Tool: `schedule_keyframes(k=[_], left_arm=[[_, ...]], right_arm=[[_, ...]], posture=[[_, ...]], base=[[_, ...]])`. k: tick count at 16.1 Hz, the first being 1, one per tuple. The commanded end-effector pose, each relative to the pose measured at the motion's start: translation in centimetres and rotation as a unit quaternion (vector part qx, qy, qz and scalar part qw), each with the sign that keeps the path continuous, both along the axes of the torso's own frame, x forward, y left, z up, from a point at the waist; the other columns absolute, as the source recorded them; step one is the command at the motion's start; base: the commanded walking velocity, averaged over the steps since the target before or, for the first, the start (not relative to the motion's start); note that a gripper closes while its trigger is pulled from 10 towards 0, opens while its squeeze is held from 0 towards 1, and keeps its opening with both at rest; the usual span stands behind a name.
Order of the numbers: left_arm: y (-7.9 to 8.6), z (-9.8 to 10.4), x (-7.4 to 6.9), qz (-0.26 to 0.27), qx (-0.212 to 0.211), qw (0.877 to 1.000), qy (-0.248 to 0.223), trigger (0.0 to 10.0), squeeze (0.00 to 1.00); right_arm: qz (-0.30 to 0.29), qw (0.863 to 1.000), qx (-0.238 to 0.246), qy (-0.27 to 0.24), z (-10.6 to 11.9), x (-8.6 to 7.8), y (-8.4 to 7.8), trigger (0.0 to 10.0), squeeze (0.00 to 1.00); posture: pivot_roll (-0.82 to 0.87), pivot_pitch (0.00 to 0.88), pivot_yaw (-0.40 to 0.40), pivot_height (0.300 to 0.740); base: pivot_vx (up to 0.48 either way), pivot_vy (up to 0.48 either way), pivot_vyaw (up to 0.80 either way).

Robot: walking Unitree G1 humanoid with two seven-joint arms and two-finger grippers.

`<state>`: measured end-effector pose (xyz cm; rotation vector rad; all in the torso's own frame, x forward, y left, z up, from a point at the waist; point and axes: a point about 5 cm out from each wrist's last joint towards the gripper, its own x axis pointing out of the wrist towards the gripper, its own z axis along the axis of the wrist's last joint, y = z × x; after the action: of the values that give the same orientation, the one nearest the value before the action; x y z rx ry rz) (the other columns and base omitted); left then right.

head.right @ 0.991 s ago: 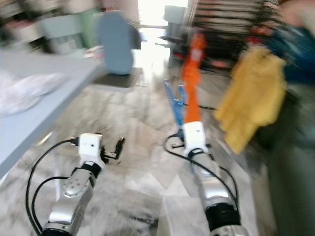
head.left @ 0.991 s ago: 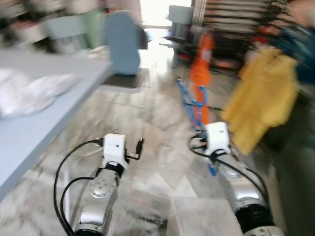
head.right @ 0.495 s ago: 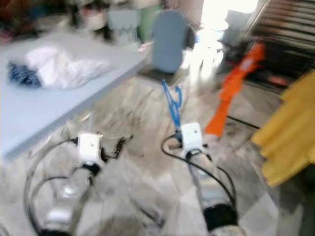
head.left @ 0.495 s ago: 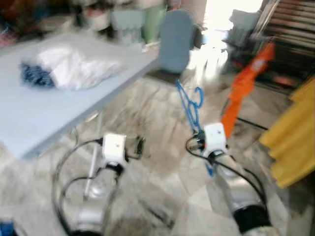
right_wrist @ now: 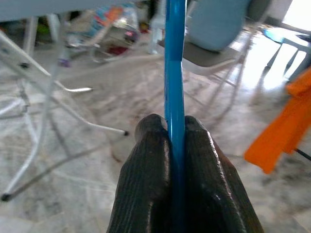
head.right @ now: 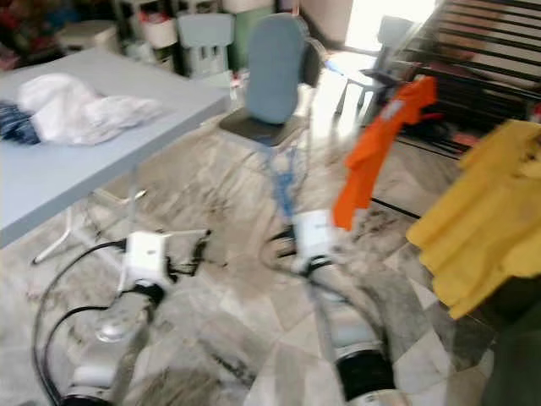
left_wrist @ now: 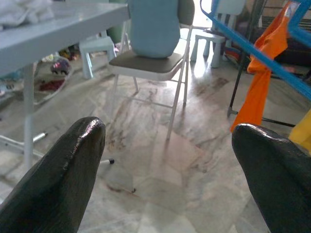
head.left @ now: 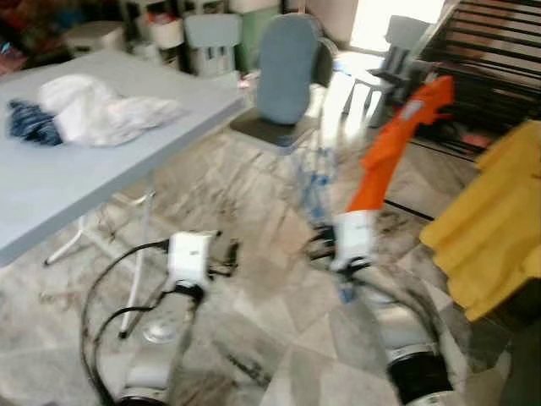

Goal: Hang hanger

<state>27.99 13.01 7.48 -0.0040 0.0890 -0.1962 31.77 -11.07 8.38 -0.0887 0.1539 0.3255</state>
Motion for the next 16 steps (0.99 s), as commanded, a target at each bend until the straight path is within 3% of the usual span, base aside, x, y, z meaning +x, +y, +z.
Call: schedule_keyframes(k=[1, 14, 16], left_arm=[[-0.66, 0.17, 0.05, -0.009, 0.002, 1.000, -0.003, 10.0, 0.00], [-0.58, -0.32, 0.16, 0.016, -0.022, 0.999, 0.017, 10.0, 0.00], [-0.33, -0.41, 0.11, 0.024, -0.024, 0.999, 0.021, 10.0, 0.00]], right_arm=[[-0.003, 1.000, -0.004, -0.017, 0.79, 0.27, -0.72, 10.0, 0.00], [0.038, 0.999, -0.005, -0.018, 0.82, -0.35, 0.12, 10.0, 0.00], [0.045, 0.999, -0.002, -0.017, 0.84, -0.42, 0.27, 10.0, 0.00]], posture=[[-0.08, 0.000, -0.003, 0.740], [-0.09, 0.000, -0.005, 0.740], [-0.09, 0.000, -0.005, 0.740]], base=[[0.000, 0.000, 0.41], [0.000, 0.000, 0.78], [0.000, 0.000, 0.00]])
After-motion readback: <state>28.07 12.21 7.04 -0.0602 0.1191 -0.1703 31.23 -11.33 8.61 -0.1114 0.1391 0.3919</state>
